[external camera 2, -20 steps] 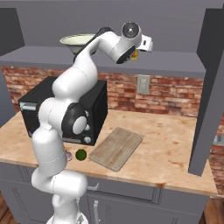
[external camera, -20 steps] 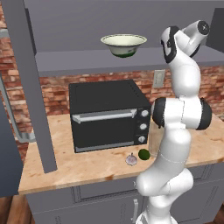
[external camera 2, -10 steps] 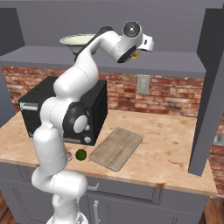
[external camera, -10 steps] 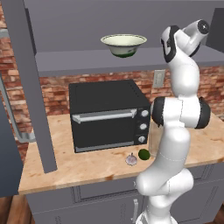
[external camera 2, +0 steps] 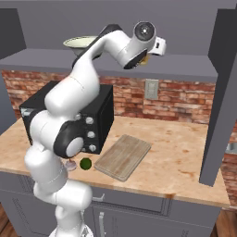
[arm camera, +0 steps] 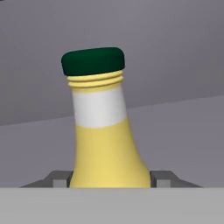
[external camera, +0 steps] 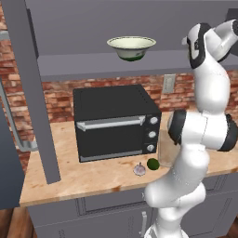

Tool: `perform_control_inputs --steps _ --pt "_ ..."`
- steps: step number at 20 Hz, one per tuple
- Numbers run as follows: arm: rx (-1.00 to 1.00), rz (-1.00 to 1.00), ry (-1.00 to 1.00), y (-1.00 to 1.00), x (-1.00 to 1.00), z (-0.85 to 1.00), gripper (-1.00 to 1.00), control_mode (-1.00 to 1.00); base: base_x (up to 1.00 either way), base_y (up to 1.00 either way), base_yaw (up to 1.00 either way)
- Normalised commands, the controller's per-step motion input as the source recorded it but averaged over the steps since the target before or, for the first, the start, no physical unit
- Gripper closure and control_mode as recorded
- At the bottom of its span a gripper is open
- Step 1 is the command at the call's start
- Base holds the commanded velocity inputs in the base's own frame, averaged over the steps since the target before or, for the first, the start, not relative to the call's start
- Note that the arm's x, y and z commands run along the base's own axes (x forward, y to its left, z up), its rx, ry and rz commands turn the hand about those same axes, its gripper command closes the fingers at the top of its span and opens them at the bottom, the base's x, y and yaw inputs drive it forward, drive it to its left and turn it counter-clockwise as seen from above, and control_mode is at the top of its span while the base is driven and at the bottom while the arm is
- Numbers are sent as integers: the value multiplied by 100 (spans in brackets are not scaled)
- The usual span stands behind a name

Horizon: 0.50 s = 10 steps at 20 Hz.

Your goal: Open the cabinet. Place the bowl and condiment on the counter. Then place the lime and garlic on the cutting board.

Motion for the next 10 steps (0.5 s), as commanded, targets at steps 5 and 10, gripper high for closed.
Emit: perform_control_inputs --steps 5,10 --pt "0 3 -14 18 -100 0 100 -100 0 0 0" --pt "0 0 -9 50 -100 0 100 -100 0 0 0"
